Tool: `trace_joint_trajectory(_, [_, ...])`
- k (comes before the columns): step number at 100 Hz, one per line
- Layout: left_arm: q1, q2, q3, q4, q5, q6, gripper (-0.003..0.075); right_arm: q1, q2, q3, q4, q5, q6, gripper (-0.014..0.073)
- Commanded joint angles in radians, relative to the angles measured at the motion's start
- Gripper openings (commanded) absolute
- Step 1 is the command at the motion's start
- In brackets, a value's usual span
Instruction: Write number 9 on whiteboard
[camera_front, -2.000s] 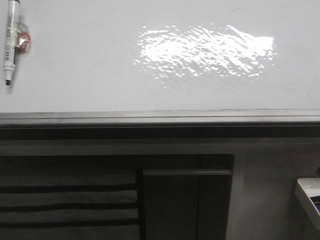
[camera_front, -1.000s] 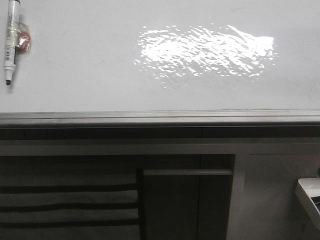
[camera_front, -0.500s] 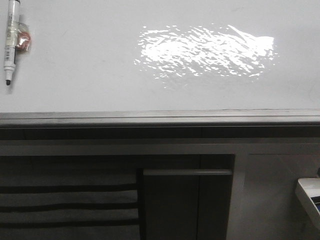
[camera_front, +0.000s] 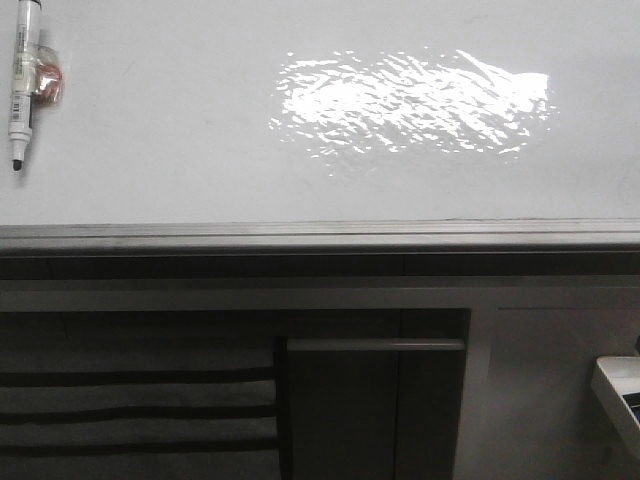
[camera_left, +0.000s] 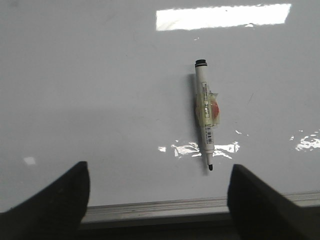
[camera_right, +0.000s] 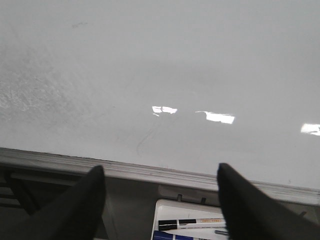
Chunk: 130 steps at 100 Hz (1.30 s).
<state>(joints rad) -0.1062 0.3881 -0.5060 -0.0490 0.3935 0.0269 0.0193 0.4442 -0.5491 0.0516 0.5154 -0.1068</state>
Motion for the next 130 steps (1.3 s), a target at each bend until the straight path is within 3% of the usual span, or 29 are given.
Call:
trace_joint_trajectory(1, [0.001, 0.012, -0.033, -0.003, -0.083, -0.002, 0.0606, -0.008, 0.014, -0.036, -0.005, -0.077, 0.001, 0.0522])
trace_joint_trajectory(45, [0.001, 0.024, -0.029, -0.059, -0.152, -0.002, 0.0599, -0.008, 0.014, -0.036, 0.016, -0.077, 0.001, 0.0523])
trace_joint_trajectory(64, [-0.001, 0.149, -0.033, -0.077, -0.195, -0.002, 0.0599, -0.008, 0.014, -0.036, 0.055, -0.079, 0.001, 0.0523])
trace_joint_trajectory(77, [-0.058, 0.262, -0.055, -0.109, -0.226, 0.015, 0.0599, -0.008, 0.014, -0.036, 0.055, -0.081, 0.001, 0.0523])
trace_joint_trajectory(96, [-0.160, 0.439, -0.057, -0.067, -0.394, 0.030, 0.0599, -0.008, 0.014, -0.036, 0.055, -0.083, 0.001, 0.0523])
trace_joint_trajectory(130, [-0.175, 0.769, -0.058, -0.031, -0.762, 0.032, 0.0598, -0.008, 0.014, -0.036, 0.055, -0.083, 0.001, 0.0523])
